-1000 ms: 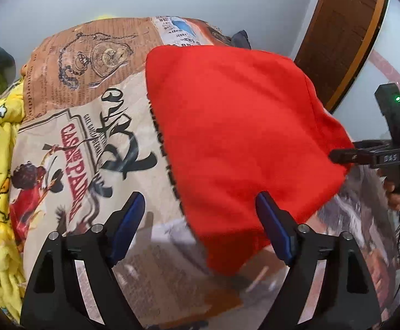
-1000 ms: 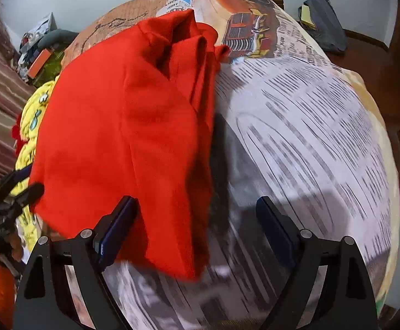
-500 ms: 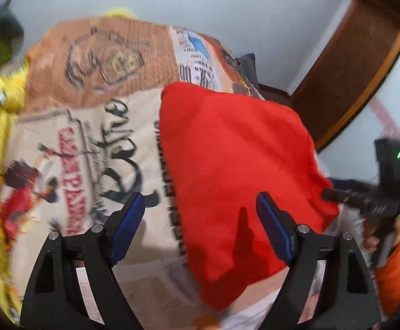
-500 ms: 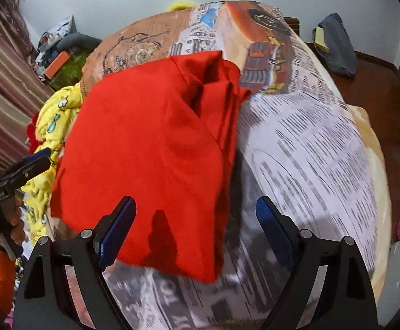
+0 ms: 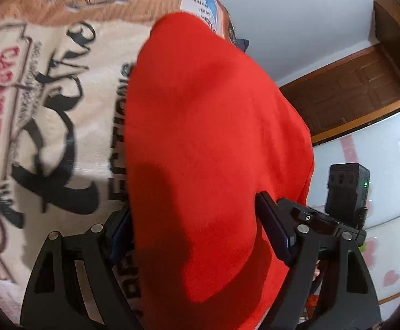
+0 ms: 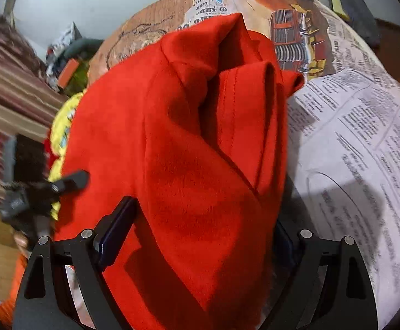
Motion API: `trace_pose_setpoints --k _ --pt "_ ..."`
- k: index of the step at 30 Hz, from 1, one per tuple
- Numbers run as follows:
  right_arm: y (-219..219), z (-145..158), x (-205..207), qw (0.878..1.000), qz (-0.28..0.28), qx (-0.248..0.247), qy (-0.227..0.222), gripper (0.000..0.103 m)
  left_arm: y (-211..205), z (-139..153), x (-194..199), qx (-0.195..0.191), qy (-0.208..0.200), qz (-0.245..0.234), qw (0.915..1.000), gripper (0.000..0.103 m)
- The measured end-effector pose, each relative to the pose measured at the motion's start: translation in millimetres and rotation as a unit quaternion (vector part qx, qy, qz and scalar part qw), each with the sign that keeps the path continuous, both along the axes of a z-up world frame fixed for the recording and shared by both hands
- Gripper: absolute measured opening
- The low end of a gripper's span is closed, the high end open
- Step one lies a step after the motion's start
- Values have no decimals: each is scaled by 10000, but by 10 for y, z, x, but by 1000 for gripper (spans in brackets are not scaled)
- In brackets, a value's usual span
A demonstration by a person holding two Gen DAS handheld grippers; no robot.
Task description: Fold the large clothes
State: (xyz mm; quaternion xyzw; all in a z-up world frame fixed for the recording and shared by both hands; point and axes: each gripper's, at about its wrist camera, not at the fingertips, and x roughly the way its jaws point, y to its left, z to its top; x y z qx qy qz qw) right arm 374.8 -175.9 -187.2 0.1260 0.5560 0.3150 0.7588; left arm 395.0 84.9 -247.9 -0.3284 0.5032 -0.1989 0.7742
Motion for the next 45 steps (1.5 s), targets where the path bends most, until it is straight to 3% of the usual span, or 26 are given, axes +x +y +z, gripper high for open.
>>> trace_pose_setpoints --k 4,5,8,10,13,18,24,32,39,45 --pt "16 -12 -23 9999 -45 119 96 77 -11 -40 15 -198 33 43 9998 75" --pt "23 -2 -37 9999 -26 120 95 73 -10 -33 11 -185 14 67 9998 69" --pt "54 85 -112 9998 112 129 -45 54 -11 54 -38 31 -178 202 9996 57" --pt "78 162 -135 9996 197 91 -154 35 -23 134 -66 229 -277 221 9991 50" --pt "110 258 -171 9994 231 213 -173 27 -43 290 -119 376 -359 243 9984 43" --pt "281 440 -221 9986 334 52 -396 26 22 659 -217 692 -621 122 9956 40" --pt "623 735 -255 9961 522 111 -706 26 225 1139 -445 1138 -1222 171 9858 40" --pt "1309 1030 -166 9901 805 175 -1138 26 969 1496 -503 1241 -1559 650 9778 40" --pt "2090 961 64 9859 1135 46 -1231 26 1607 1428 -427 1386 -1484 1016 9739 40" --pt "2645 675 333 9864 1269 -152 -1033 26 2060 1033 -196 1421 -1168 1302 9743 40"
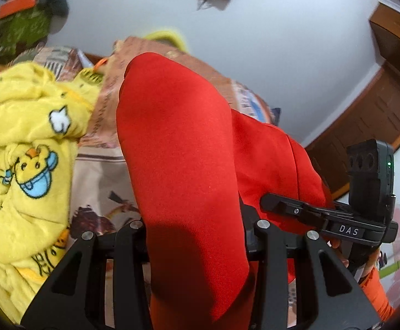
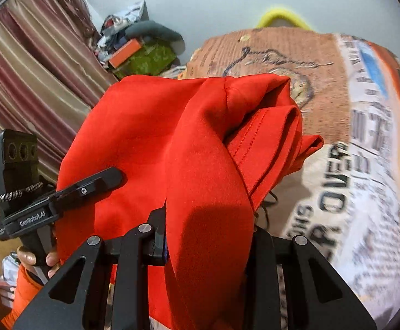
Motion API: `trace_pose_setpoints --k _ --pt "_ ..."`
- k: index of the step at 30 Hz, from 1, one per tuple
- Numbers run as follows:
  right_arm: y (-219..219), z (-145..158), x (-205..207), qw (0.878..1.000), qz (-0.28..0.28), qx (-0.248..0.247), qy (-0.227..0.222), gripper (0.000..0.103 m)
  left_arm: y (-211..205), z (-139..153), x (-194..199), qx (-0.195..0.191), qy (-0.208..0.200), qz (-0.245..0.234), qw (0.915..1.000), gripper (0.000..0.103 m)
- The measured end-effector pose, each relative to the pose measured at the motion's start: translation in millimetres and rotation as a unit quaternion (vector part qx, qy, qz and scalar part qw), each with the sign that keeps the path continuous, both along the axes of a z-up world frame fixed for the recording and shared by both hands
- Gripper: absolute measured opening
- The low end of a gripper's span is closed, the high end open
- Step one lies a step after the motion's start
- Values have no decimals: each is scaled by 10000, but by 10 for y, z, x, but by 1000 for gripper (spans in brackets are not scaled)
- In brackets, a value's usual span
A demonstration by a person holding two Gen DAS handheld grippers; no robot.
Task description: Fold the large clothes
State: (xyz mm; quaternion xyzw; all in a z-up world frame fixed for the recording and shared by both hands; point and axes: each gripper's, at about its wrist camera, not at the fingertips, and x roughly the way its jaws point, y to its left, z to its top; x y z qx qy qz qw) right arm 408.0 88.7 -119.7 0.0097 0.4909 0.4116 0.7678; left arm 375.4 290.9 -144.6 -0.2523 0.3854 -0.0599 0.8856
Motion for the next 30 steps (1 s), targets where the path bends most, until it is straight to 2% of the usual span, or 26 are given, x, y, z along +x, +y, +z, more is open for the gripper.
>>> trace_pose_setpoints --k 3,7,12,13,15,17,20,30 --pt "207 -241 133 9998 -41 -143 161 26 176 -283 142 -68 189 67 9998 40" --pt "416 -625 308 9983 -129 -382 421 26 333 -713 312 23 525 129 9985 40" --pt "489 -1056 430 9944 -287 -663 777 22 482 -1308 406 47 1222 279 9921 42" --pt "489 -1121 434 9937 -294 -752 776 22 489 -1378 378 39 1269 269 9915 43" --pt "482 -1134 402 9942 -207 -770 718 22 581 -1472 306 -217 1124 265 9931 47" --pt "494 -1105 354 9941 -103 -919 570 25 632 -1481 256 -380 1107 292 9927 48" --pt "488 -1027 265 9928 -27 -1164 277 29 639 -1455 204 -228 1141 278 9928 49" --pt "282 -695 -69 9861 -107 -1525 -652 29 419 -954 -196 1037 1027 395 9885 50"
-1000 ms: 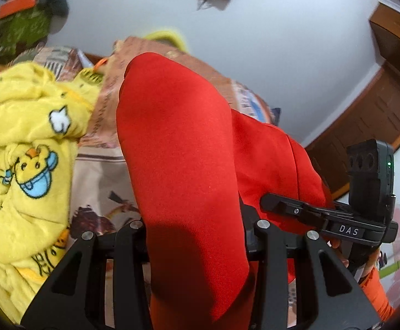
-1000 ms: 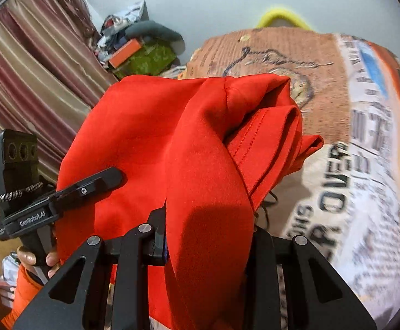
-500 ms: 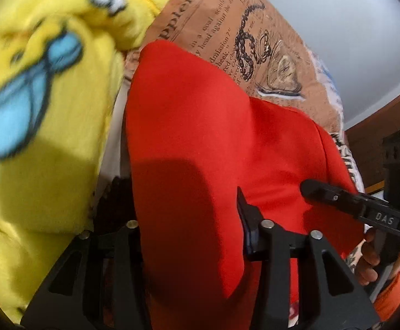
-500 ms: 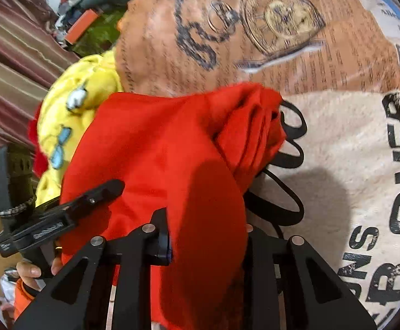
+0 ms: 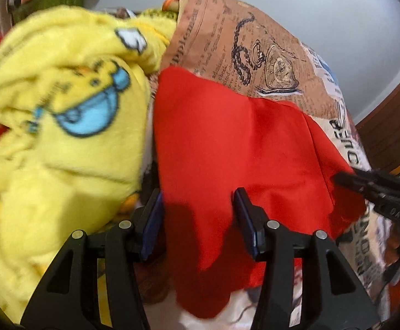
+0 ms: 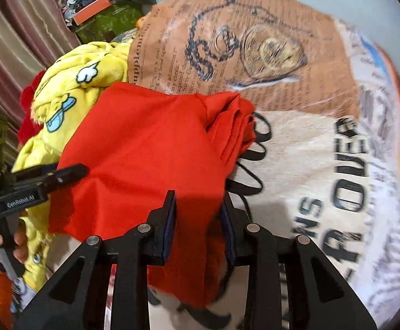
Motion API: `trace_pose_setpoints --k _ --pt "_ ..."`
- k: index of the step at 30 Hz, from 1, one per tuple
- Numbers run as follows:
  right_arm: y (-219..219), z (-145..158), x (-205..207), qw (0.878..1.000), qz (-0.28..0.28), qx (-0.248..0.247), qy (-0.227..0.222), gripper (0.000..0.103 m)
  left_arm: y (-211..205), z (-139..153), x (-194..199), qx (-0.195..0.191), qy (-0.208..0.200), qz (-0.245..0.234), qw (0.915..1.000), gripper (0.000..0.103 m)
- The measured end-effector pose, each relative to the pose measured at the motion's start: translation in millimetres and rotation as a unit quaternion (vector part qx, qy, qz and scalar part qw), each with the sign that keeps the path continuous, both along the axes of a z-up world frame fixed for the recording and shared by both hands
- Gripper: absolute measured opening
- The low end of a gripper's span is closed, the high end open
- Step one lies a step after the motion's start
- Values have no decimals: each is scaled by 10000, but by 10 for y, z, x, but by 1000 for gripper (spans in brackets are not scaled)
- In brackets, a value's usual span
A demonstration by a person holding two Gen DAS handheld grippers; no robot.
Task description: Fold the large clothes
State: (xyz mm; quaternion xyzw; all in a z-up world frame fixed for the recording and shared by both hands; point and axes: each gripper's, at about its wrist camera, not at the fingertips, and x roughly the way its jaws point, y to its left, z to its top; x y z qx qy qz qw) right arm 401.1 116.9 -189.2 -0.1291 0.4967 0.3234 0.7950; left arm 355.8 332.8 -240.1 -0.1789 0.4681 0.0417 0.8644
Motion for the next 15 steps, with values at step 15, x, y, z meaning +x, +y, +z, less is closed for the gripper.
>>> trace_pose_setpoints --k 15 --pt "-491 1478 -1204 9799 166 1091 -1660 29 -653 1692 -1339 821 -1978 -170 9767 50"
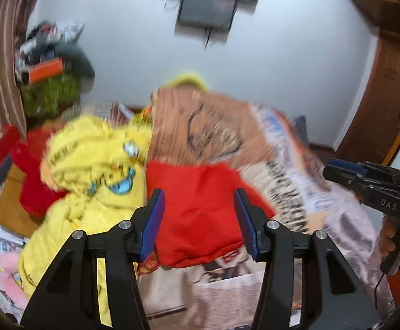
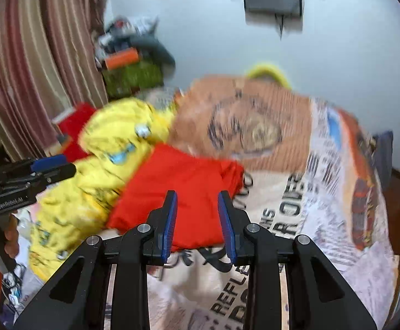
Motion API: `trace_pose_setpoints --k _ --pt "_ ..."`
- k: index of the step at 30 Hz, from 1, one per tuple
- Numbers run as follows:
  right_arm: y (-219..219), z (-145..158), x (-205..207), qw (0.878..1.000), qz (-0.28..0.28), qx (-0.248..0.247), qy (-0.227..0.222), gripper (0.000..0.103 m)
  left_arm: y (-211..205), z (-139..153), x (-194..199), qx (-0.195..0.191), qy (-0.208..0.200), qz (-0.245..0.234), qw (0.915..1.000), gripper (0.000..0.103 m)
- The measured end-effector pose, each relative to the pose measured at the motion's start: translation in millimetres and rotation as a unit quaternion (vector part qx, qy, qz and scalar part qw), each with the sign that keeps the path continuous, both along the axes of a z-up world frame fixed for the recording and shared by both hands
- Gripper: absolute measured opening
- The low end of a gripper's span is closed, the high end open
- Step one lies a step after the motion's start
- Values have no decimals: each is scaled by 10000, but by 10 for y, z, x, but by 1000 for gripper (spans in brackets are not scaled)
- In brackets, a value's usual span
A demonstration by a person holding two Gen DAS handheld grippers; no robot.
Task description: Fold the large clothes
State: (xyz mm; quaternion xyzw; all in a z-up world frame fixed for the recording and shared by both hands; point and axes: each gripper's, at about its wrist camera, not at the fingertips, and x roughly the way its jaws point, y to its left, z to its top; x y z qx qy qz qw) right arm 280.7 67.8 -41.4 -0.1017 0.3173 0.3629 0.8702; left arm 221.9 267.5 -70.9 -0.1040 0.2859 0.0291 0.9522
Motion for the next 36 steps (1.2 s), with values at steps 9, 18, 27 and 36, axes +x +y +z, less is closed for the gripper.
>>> trace_pose_setpoints --k 9,18,27,36 --pt "-410 679 -987 9914 123 892 -954 29 -657 663 -931 413 -1191 49 9920 50" --pt "-636 799 -1513 9800 -71 1159 -1613 34 -1188 930 -1623 889 -2073 285 9738 53" --pt "-744 827 -1628 9707 -619 1300 -1926 85 -1321 953 -1811 1074 -2316 705 9643 93" --pt "-791 834 -1685 9666 -796 1273 -2075 99 -1388 926 -1846 1209 -2335 731 9621 97"
